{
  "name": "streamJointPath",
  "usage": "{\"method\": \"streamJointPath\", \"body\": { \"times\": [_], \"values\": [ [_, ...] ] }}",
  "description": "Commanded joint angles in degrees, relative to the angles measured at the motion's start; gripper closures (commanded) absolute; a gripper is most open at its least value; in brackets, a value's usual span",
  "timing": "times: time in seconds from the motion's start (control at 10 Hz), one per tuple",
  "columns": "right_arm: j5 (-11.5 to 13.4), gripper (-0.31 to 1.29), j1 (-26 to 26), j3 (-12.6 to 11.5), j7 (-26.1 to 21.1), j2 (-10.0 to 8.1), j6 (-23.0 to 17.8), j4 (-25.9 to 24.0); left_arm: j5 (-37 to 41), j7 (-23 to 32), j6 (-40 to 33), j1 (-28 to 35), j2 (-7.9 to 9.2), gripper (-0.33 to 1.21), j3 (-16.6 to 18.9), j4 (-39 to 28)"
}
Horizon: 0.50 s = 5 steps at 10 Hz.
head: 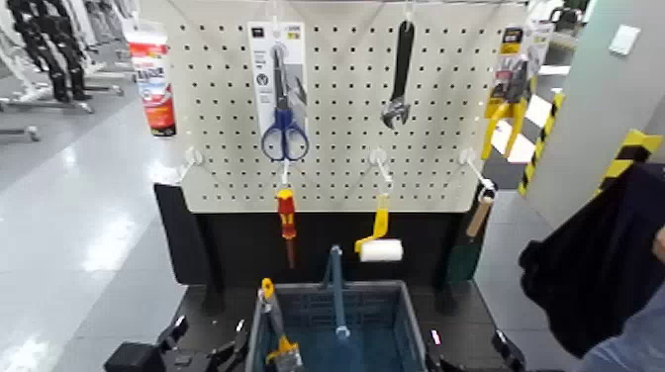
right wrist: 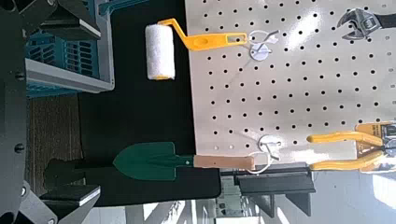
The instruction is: Put the tool with the wooden handle into the crate.
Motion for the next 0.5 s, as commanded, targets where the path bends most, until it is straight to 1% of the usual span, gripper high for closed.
{"method": "streamJointPath", "body": {
  "times": [0.1, 0.3, 0.4, 0.5],
  "values": [
    [0.0, 0.14, 0.1, 0.0, -0.1, 0.00, 0.0, 0.0, 0.2, -0.3, 0.0, 0.1, -0.06, 0.15, 0.1, 0.2],
    [-0.2, 0.14, 0.2, -0.1, -0.1, 0.09, 0.0, 0.0, 0.3, -0.4, -0.1, 0.1, -0.06, 0.15, 0.2, 0.2],
    [-1.0, 0.14, 0.3, -0.4, 0.1, 0.00, 0.0, -0.1, 0.3, -0.4, -0.1, 0.1, -0.06, 0.15, 0.3, 0.2],
    [-1.2, 0.14, 0.3, -1.1, 1.3, 0.09, 0.0, -0.2, 0.4, -0.5, 0.0, 0.1, -0.06, 0.15, 0.3, 0.2]
  ]
}}
